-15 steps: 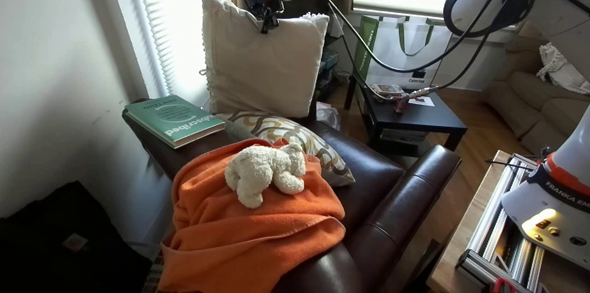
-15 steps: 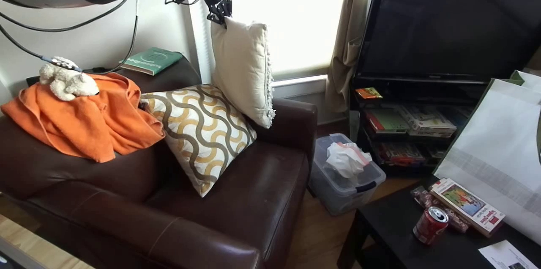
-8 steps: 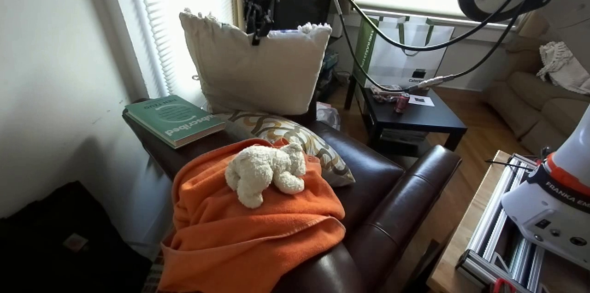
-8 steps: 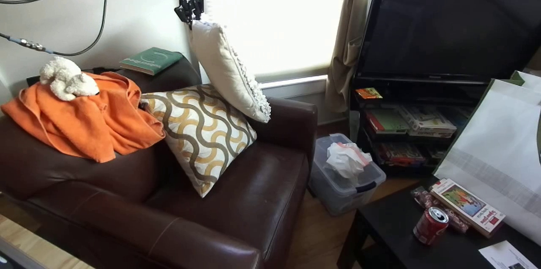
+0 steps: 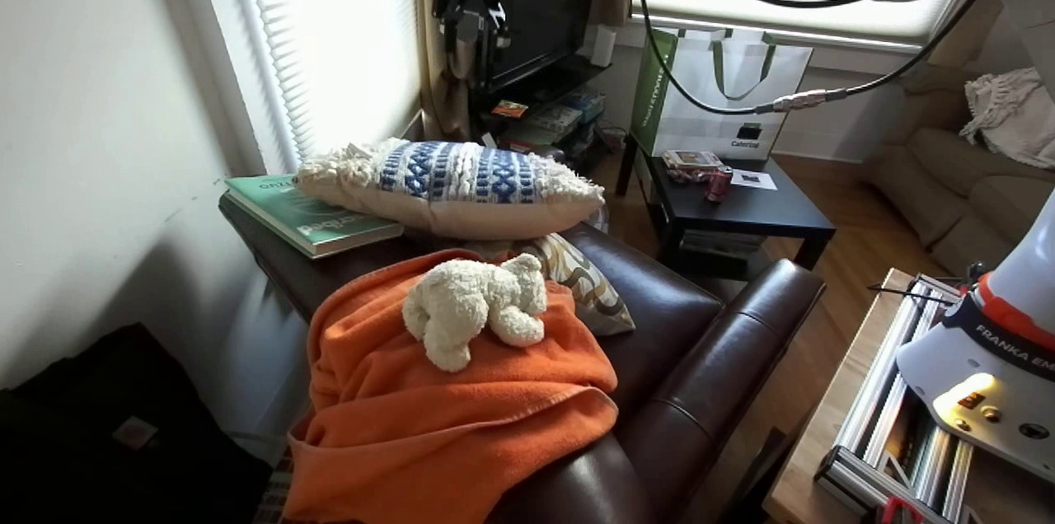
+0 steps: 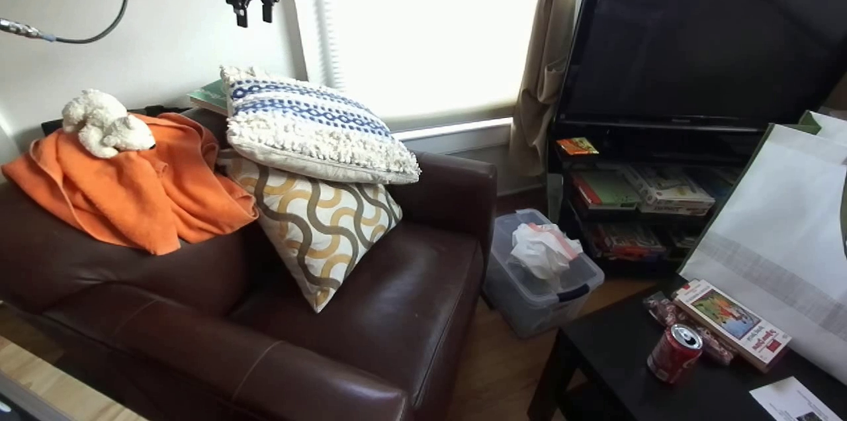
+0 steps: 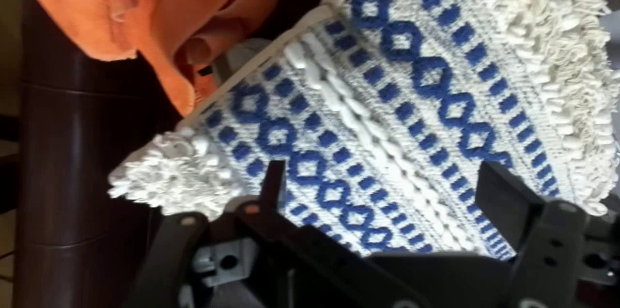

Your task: Pick up the pillow in front of the pillows on the sofa seat and put it on top of the brown curvy stripes pillow

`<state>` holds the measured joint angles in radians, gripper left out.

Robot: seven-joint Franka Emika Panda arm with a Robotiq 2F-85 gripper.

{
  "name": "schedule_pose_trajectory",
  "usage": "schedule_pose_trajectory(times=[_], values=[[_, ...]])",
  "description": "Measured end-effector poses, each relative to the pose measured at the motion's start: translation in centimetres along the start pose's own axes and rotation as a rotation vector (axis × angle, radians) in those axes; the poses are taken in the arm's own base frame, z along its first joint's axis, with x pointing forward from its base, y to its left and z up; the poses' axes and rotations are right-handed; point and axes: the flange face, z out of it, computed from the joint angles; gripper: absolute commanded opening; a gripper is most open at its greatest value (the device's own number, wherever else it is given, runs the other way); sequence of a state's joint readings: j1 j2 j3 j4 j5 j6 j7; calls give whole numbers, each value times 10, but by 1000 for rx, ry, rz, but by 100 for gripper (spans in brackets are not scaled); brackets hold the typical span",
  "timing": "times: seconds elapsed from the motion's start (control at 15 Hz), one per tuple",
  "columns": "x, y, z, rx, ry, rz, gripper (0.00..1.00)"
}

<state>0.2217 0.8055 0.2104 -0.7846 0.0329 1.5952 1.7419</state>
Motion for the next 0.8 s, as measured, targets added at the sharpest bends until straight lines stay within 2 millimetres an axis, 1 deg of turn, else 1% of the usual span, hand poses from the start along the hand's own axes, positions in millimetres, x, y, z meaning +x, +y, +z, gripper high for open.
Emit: schedule_pose_trajectory(times=[0.07,0.13,0.2,0.33,0.47,0.6,0.73,0.8], values=[[6,7,-16,-11,13,-4,100],[18,11,-33,-5,62,10,100],[35,14,-51,21,123,35,100],[75,18,-80,65,210,110,100],[127,24,-104,92,263,211,100],[180,33,-116,92,299,317,100],[230,44,-117,72,327,424,100],[251,50,-115,60,337,477,100]])
